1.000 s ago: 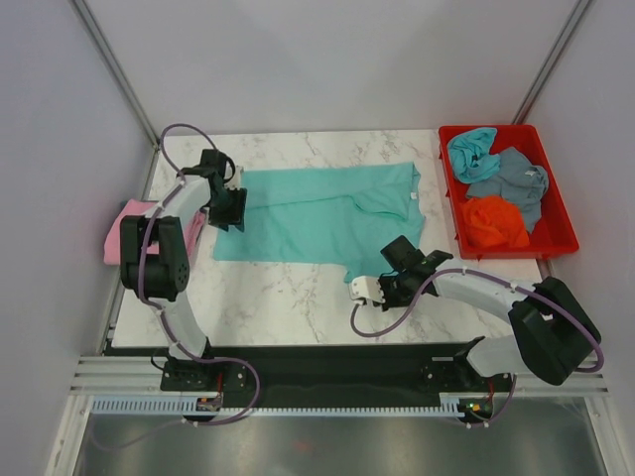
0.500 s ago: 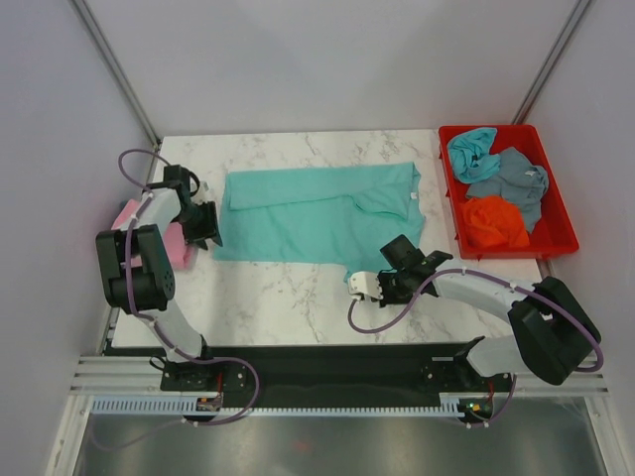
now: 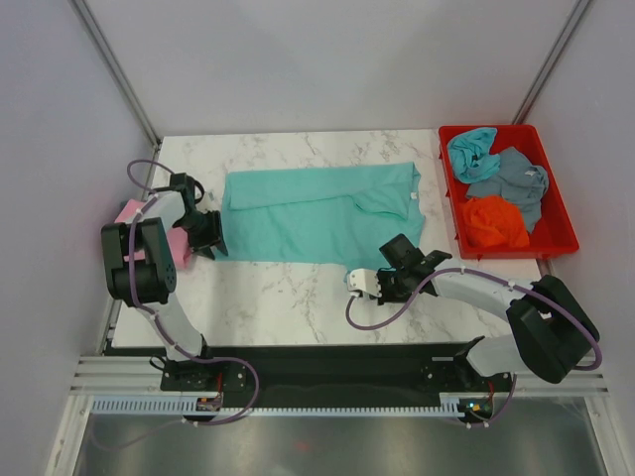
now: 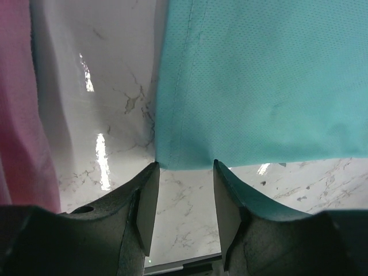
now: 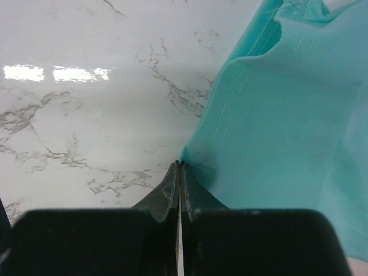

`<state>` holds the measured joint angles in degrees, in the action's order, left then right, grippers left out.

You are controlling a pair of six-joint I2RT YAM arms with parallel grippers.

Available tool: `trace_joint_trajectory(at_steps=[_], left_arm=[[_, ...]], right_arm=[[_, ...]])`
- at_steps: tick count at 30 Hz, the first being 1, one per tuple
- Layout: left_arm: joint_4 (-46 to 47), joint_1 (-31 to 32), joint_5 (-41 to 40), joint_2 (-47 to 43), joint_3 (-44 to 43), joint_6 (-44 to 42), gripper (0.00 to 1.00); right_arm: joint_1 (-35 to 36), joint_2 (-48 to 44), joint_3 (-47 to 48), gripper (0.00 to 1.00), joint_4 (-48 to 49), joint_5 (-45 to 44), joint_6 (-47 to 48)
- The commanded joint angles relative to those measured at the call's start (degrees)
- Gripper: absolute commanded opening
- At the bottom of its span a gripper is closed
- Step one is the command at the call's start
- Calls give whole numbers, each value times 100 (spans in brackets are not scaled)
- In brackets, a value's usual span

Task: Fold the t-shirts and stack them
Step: Fold the tshirt

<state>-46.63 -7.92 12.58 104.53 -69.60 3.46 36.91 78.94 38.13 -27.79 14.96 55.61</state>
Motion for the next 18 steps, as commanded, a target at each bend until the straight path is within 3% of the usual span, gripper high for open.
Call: trace_joint_trajectory(at_steps=[1,6,12,13,18], left_arm=[[5,-25,96,120,-194,155,50],[84,-25,60,199,-124,119,47],[75,-25,166,147,-97,32,16],[67,-25,183,103,-89,23,4],[-74,-16,298,-335,-149,-135,2]], right_arm=[[10,60,89,1,160,-29,-121],[1,96,81,1,230,-2,-183],[-8,87,81,0,309,-134,-332],[-8,61,89,0,327,-160,-402],[-139,-229,344,0,318,-397,-920]])
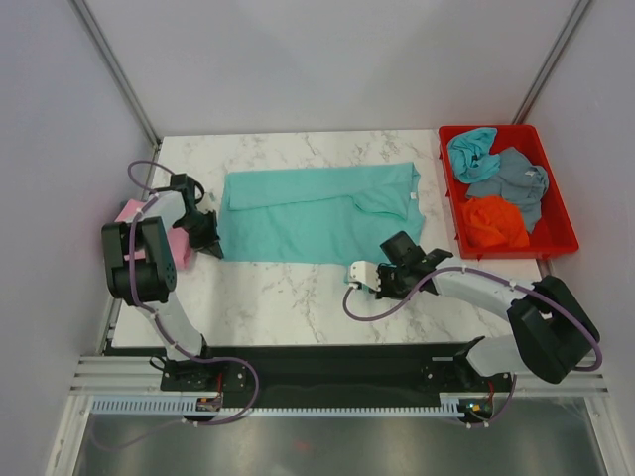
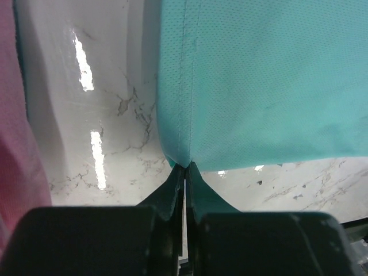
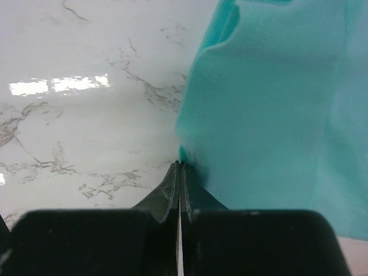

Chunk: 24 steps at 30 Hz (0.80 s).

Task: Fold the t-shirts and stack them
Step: Fold the tshirt

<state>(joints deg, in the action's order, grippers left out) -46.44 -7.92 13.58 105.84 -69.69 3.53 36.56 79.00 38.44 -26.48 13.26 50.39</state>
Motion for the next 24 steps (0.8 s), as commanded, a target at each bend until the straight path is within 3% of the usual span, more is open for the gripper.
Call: trace_joint_trajectory(at_steps=[1,12,19,24], left_arm=[[-224,-25,249,-512,-211,-186,2],[-1069,19,540,-20,-1898,-660,2],[-1385,71,628,647,-2944,-818,2],[-1447,115,654,1087,-3401,-880,2]], right_arm=[[-140,-384,409,0,178,-253,-459],[-895,-483,1957,0,204,-394,-996],[-1747,317,2641,0,862,-394,-1373],[-1933,914,3082,0,1268,-429,-1506]])
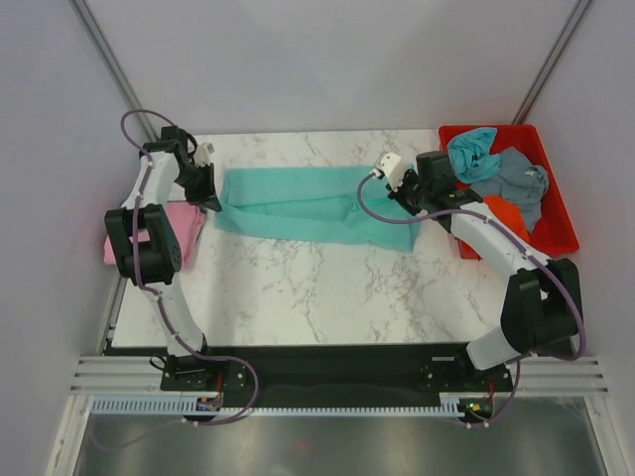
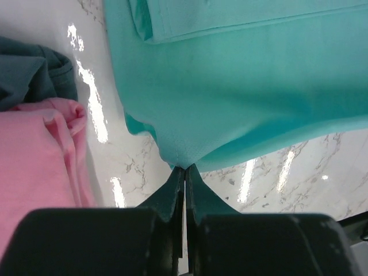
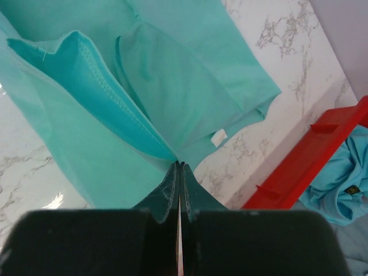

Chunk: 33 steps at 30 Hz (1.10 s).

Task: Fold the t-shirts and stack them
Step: Fold the tshirt

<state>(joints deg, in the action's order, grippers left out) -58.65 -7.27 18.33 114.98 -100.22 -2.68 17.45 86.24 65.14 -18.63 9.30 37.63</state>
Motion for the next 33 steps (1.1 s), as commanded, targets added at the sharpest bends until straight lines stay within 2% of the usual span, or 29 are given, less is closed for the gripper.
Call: trace_joint_trajectory(at_steps=[1,13,26,33], left_arm=[[-217,67,206,218,-401,-242,2],[-76,76,-39,701,-1201,-207,2],[240,278,-610,1466,-2071,-128,2],[372,428,-1014,1694,-2326,-40,2]], right_arm=[[-40,270,490,0,579,-51,-247],[-84,1747,1983,0,940,-209,-229],[-189,3143,3144,0,1125,-481,-168],[-190,3610,3671,0,1178,-561,-212]])
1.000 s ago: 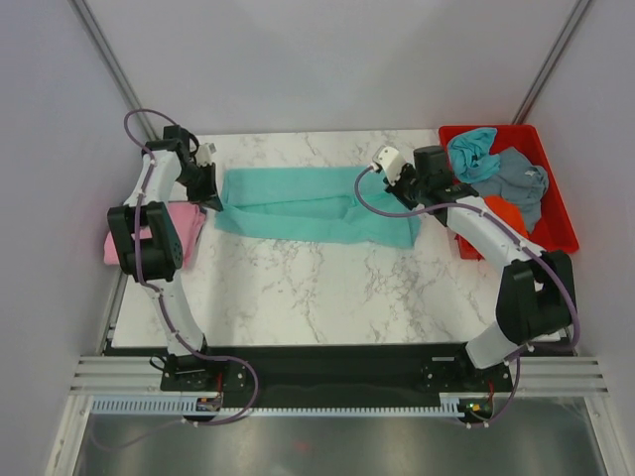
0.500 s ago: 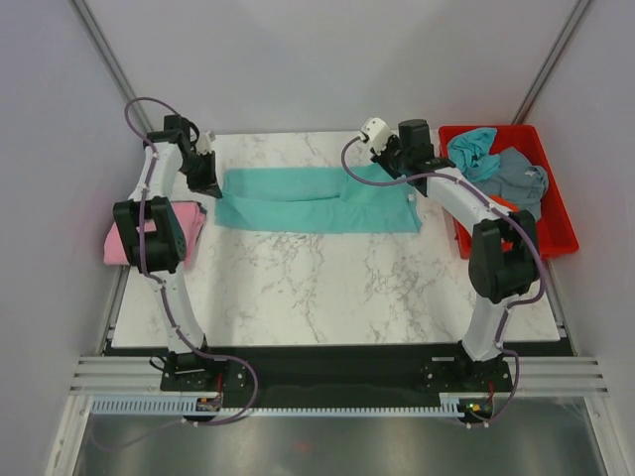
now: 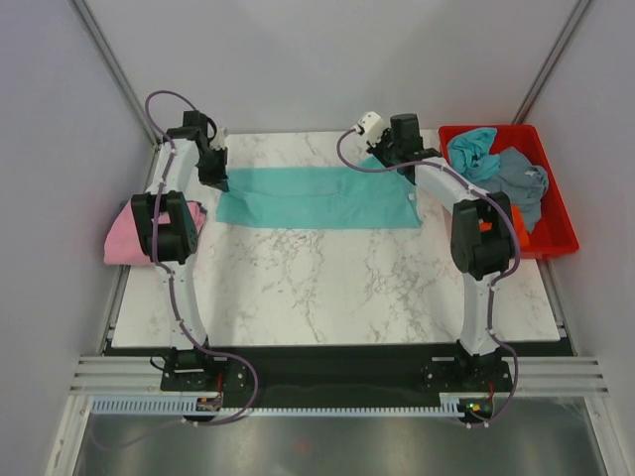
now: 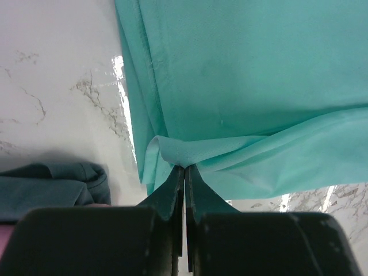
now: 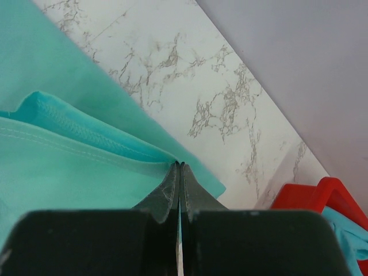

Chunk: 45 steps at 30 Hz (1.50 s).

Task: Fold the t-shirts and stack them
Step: Fold the tshirt

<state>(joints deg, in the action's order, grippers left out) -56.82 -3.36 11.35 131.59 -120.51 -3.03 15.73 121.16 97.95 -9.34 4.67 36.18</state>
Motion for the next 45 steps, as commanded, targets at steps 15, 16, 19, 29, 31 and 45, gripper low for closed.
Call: trace_joint_trajectory(at_steps=[15,16,19,29,31,45], left_arm=[[443,625,-1637,8,-420,-4,86],[443,660,-1506,-45,-438,-14,89],[443,862,-1355,-300,-377,-84,96],[400,933,-1172,-977,774,100,91],[399,933,-979,-977,958,92,90],[347,933,-1030,33,783,-49,88]], right_arm=[[27,277,339,46,872,-1002,-410],[18,146,330,49,882,-1072,-463],[10,-232,207,54,882,-1161,-700],[-61,-866,-495,60,-628,-127,-3353],[-131,-849,-891,59,-665,420,-3827],[-658,-59,-1384,61,-577,1634,-5007]])
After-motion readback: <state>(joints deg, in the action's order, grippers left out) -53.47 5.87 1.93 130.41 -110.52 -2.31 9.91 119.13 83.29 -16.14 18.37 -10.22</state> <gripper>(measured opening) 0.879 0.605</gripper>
